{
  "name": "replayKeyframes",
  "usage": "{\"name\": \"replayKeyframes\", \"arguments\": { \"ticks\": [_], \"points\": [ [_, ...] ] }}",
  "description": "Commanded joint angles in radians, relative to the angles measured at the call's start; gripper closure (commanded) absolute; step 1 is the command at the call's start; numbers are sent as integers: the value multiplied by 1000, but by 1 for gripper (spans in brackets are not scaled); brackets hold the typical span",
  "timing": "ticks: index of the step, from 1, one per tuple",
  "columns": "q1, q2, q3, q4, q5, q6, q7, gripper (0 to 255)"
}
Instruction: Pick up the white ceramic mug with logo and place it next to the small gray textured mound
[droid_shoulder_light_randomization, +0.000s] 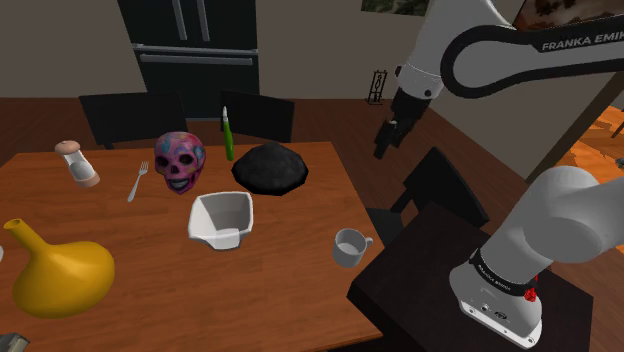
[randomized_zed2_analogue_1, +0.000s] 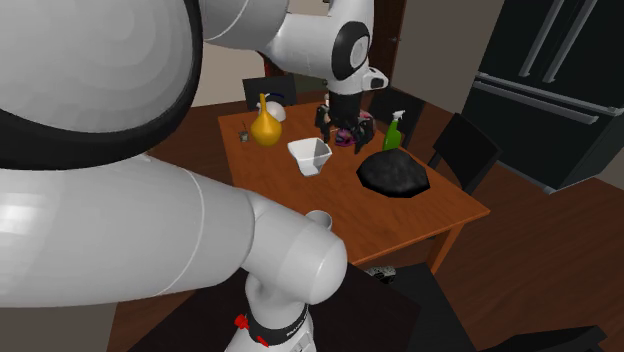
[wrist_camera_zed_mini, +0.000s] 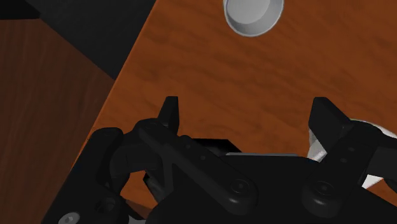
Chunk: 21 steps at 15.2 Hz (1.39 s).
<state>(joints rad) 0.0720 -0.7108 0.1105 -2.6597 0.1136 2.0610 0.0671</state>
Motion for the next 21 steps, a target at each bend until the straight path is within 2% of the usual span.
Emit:
{"name": "replayKeyframes", "arguments": {
  "ticks": [1, 10, 13, 15, 17, 18, 19, 21],
  "points": [
    [14, 24, 32, -46, 12, 69, 24, 0],
    [52, 258, 171, -172, 32, 412, 134, 0],
    [44, 377, 228, -187, 9, 537, 191, 0],
    [24, 466, 271, -188, -30, 620, 245, 0],
    [-12, 562, 319, -183, -110, 701, 327, 0],
    [-38, 614, 343, -176, -176, 739, 386, 0],
    [-65, 668, 362, -167, -267, 773, 463, 0],
    [-89, 783, 352, -135, -526, 823, 675, 0]
  ]
}}
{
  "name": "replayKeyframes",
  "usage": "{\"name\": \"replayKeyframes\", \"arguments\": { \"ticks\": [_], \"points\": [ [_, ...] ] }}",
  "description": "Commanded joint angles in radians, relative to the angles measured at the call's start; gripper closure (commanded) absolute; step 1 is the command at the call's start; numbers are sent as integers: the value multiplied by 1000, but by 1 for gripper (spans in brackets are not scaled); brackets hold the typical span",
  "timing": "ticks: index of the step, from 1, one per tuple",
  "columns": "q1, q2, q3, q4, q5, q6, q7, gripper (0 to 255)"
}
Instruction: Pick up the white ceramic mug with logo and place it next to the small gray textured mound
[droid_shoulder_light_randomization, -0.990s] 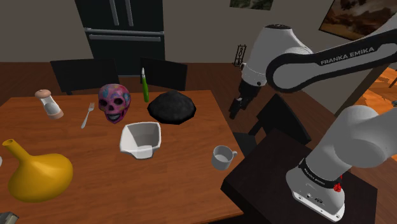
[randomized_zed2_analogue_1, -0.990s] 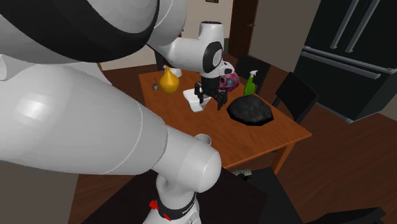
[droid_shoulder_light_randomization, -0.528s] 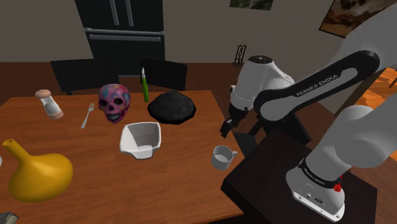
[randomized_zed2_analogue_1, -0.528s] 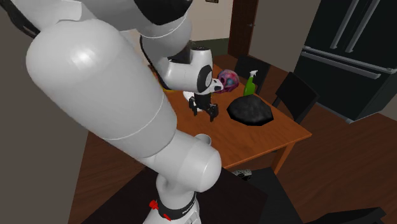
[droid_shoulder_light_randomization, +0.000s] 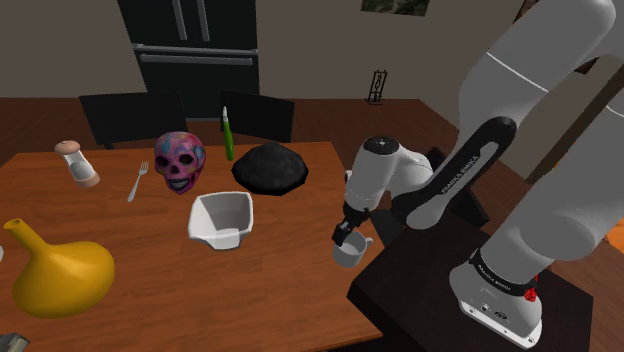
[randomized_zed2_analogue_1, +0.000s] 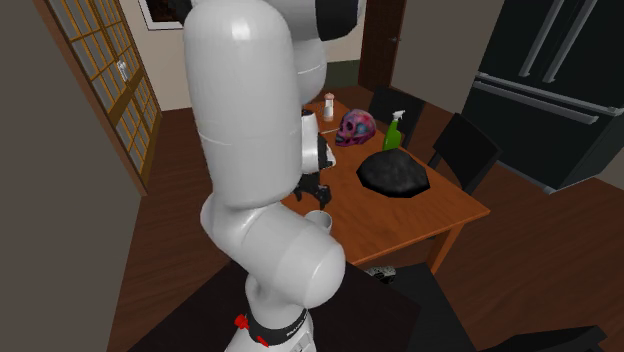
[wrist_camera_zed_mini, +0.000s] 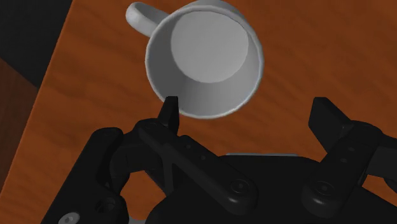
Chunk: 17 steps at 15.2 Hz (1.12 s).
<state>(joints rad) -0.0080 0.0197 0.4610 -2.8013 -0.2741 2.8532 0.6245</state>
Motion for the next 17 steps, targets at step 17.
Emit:
{"name": "replayKeyframes", "arguments": {
  "ticks": [17],
  "points": [
    [257, 350, -341, 152, -694, 144, 589, 0]
  ]
}}
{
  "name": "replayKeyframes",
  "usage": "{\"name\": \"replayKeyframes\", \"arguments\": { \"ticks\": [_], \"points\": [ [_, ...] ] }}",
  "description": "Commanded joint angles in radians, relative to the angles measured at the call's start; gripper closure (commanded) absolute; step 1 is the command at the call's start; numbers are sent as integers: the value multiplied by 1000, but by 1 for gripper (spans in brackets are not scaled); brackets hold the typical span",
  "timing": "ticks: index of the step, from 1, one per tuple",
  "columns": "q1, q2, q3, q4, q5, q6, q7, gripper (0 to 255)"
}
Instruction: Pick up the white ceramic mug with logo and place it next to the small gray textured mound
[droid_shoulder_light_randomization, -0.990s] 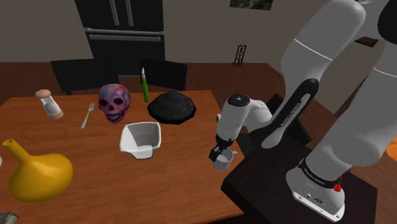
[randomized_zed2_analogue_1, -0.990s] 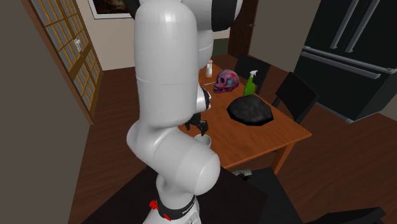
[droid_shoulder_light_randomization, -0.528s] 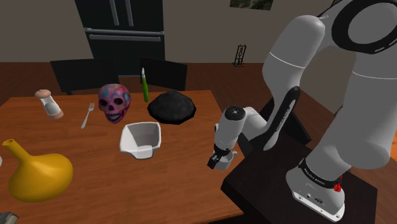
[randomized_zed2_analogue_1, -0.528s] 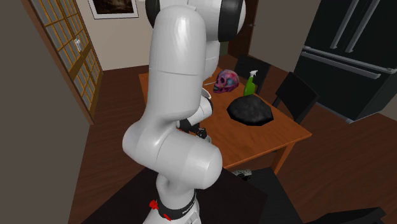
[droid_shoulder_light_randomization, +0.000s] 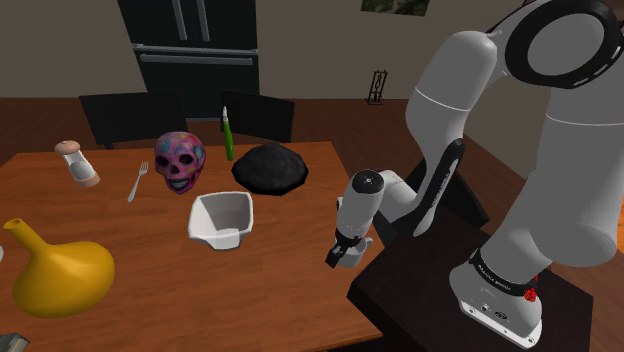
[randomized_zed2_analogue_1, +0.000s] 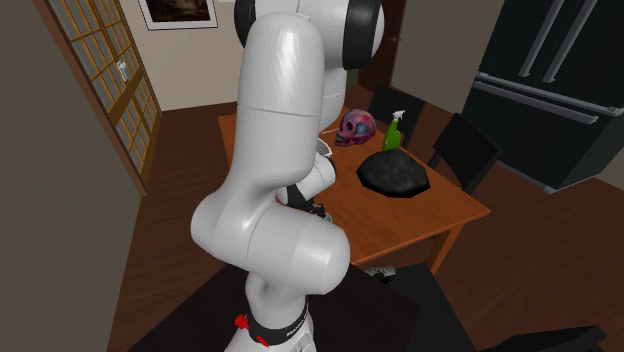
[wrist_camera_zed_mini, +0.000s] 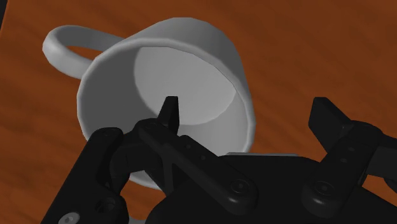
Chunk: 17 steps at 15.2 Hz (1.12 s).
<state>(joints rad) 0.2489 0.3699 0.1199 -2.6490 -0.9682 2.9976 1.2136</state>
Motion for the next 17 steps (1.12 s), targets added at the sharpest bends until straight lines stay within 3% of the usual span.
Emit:
{"name": "replayKeyframes", "arguments": {
  "ticks": [1, 2, 11, 17],
  "points": [
    [0, 0, 0, 0, 0, 0, 0, 0],
    [0, 0, 0, 0, 0, 0, 0, 255],
    [0, 0, 0, 0, 0, 0, 0, 255],
    [-121, -117, 150, -61, 191, -61, -168, 255]
  ]
}}
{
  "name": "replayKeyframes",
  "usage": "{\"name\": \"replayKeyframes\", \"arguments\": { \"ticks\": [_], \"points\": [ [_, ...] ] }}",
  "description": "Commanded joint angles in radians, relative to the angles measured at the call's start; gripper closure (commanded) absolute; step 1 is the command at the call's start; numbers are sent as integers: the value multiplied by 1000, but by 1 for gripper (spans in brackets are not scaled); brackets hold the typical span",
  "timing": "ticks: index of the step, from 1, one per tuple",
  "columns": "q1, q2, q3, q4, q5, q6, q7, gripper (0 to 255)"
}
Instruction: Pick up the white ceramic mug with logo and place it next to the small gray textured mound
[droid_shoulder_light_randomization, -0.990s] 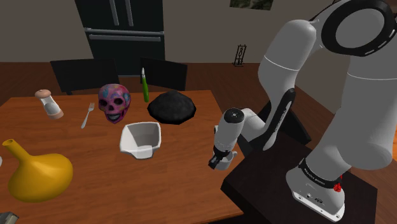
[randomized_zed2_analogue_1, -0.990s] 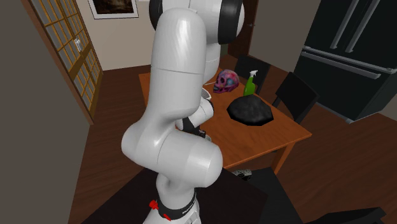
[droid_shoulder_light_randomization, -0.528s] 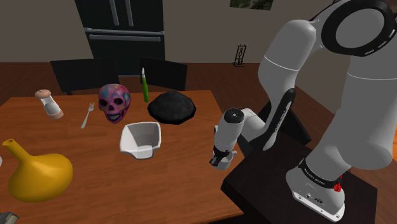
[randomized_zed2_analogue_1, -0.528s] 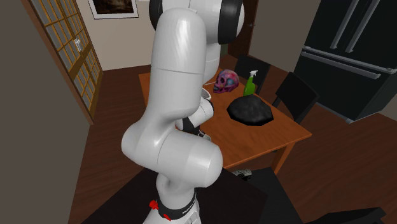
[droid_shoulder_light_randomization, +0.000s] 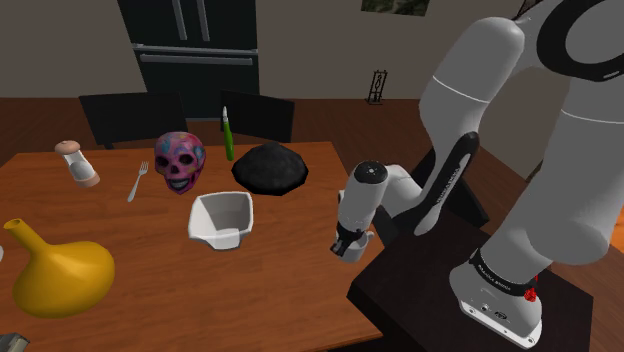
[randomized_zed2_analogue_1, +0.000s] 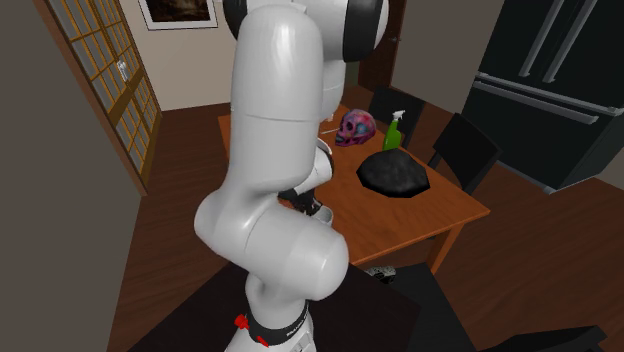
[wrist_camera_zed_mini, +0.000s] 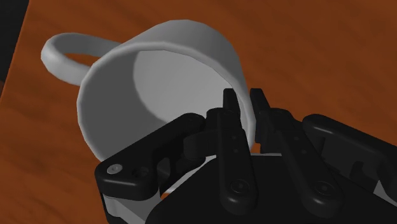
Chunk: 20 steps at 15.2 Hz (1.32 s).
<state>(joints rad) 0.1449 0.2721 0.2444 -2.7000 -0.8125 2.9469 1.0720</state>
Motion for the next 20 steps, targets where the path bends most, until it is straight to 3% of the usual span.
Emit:
{"name": "replayKeyframes", "arguments": {
  "ticks": [1, 6, 10, 15, 20],
  "points": [
    [-37, -39, 52, -19, 72, -20, -57, 255],
    [-122, -144, 180, -59, 284, -68, -225, 255],
    [-155, -233, 257, -83, 479, -113, -372, 255],
    [-132, -342, 280, -95, 687, -186, -526, 255],
    [-86, -440, 260, -93, 809, -274, -618, 255]
  ]
}}
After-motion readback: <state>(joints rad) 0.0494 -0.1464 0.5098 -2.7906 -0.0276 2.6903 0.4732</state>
